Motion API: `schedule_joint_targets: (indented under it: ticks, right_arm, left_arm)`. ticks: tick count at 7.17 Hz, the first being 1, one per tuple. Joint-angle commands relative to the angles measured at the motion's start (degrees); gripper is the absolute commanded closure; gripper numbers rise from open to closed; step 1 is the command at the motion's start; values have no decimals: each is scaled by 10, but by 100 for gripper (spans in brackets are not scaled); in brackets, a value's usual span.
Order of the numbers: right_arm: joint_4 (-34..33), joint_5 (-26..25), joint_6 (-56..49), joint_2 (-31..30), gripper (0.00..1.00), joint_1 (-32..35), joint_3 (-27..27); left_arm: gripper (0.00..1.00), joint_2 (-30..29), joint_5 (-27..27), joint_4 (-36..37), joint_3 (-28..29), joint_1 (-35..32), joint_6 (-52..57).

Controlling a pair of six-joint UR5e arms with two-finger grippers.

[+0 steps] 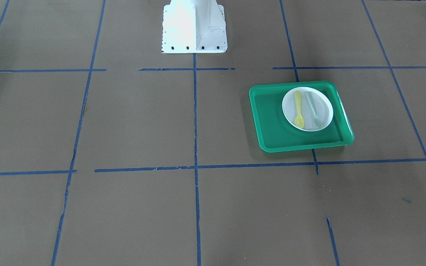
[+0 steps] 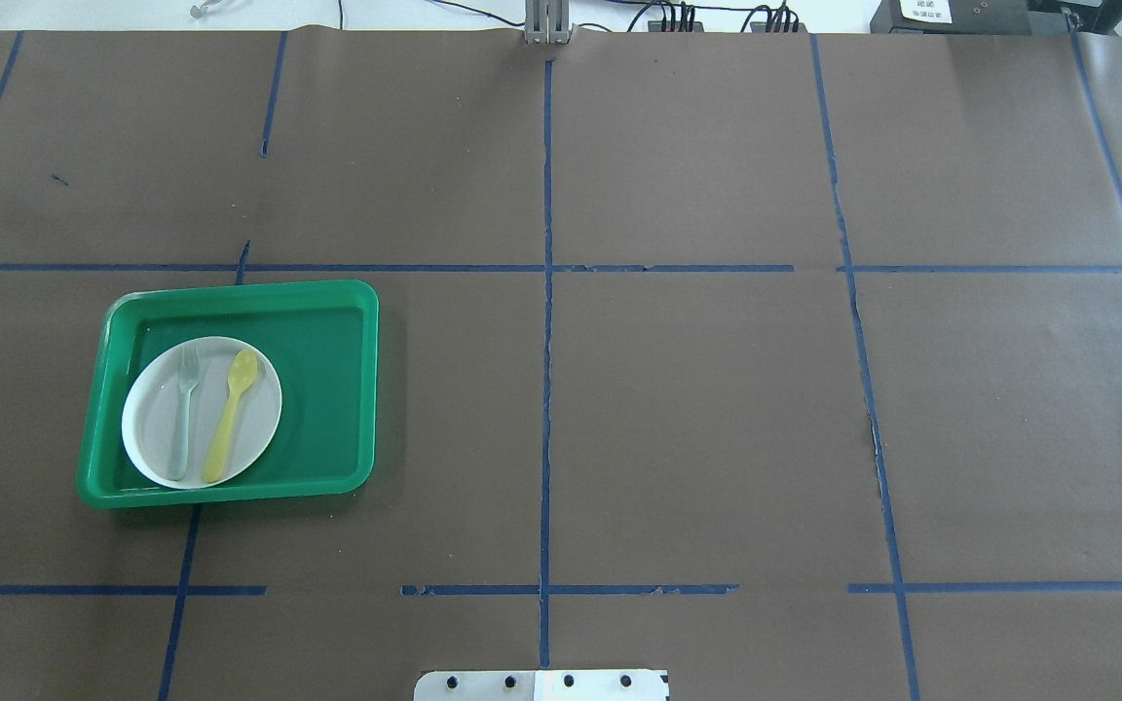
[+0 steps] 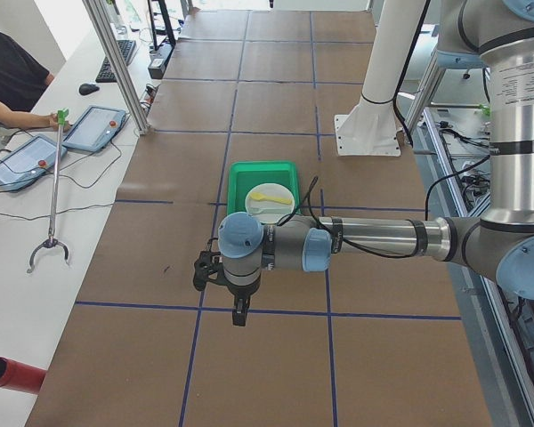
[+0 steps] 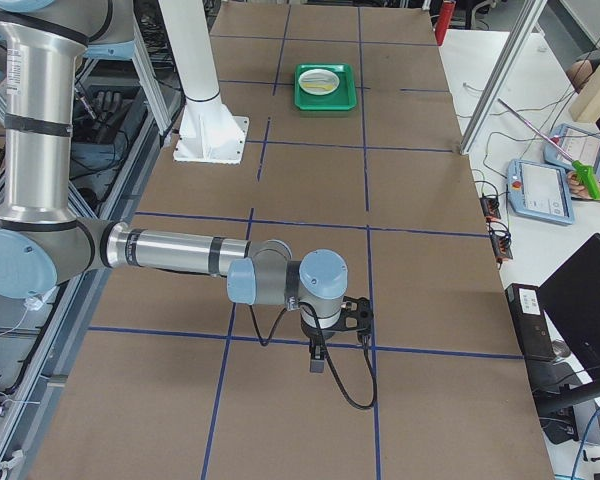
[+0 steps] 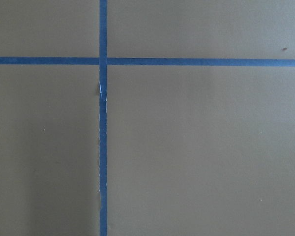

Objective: Place spoon
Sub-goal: 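Move the left gripper over the yellow spoon on the white plate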

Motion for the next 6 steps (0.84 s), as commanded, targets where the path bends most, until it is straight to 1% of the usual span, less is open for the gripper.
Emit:
schedule_joint_targets:
  ticks: [1,2,3,4,5,6]
  right_arm:
    - [0,0,0,0,0,0,0]
    - [0,0,0,0,0,0,0]
    - [0,0,0,0,0,0,0]
    - [0,0,0,0,0,0,0]
    - [0,0,0,0,0,0,0]
    - [0,0,0,0,0,0,0]
  left_arm:
    - [0,-1,0,-3,7,0,3]
    - [0,-9,0,-11,10,0,5]
    - [0,-9,0,-12,-1,0,2]
    - [0,-17,-1,-17,5,0,3]
    - [0,-43,3,-13,-11,3,-25]
    - [0,-61,5,-13,-21,34,-73]
